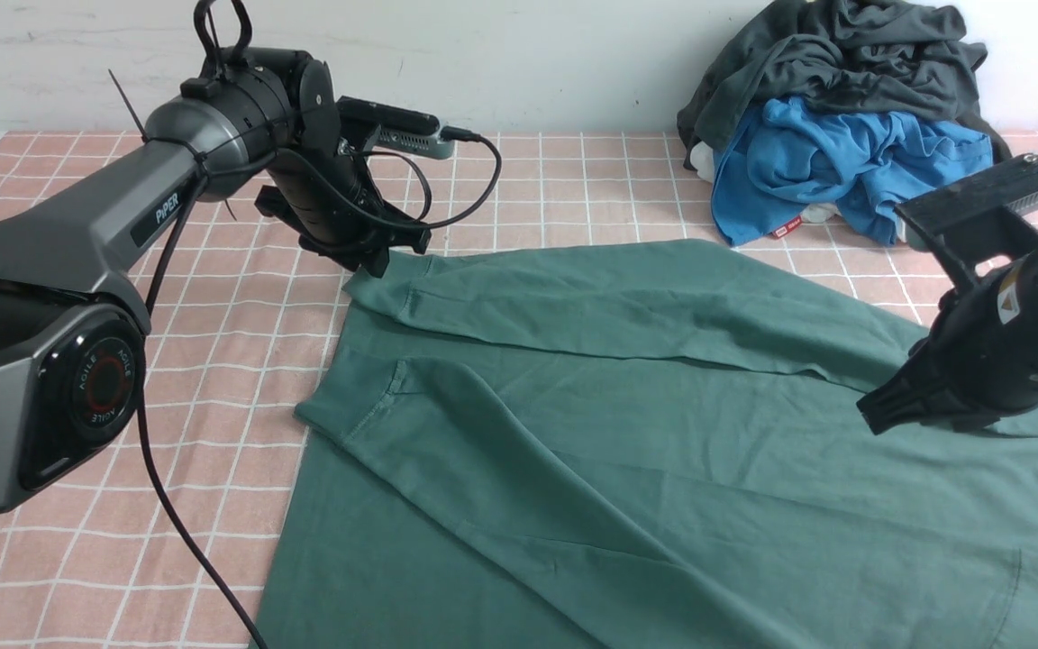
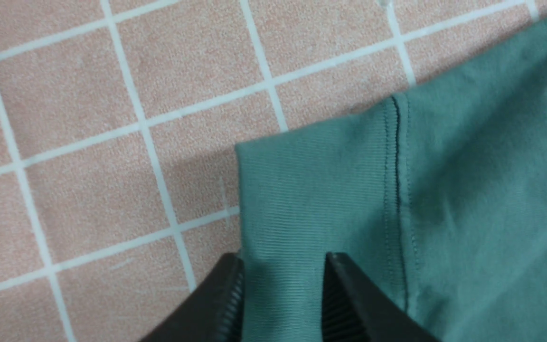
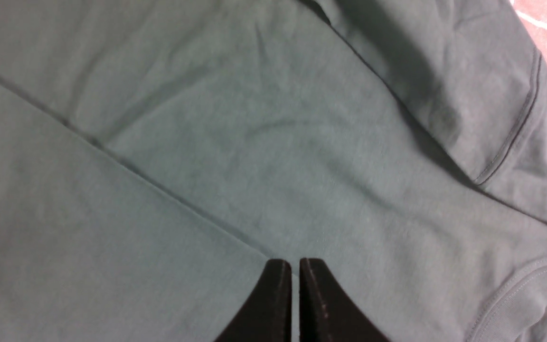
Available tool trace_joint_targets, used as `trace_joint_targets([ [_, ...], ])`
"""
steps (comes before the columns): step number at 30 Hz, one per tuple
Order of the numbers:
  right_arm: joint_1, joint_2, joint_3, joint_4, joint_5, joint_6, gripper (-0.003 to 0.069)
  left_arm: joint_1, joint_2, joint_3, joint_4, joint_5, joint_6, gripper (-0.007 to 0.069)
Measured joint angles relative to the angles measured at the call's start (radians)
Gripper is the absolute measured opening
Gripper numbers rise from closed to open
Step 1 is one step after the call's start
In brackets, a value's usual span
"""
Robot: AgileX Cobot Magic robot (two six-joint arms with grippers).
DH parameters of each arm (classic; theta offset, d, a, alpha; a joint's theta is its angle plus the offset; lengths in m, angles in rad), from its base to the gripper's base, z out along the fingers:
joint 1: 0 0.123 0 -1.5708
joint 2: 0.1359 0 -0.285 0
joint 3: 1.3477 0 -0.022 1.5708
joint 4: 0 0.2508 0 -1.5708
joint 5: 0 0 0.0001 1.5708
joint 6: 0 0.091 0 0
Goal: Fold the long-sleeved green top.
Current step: Use the left arm to clamp the cuff farthest from it
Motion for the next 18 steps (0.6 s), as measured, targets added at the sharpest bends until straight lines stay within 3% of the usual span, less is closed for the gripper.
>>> trace_joint_targets([
  [5,0.0,0.026,0.0,0.0,-0.001,0.0,0.0024,0.0,0.0,0.0,0.0,-0.001,0.0,0.0279],
  [18,0.0,0.03,0.0,0.0,-0.002,0.0,0.0024,0.011,0.0,0.0,0.037,0.002,-0.003,0.0238],
])
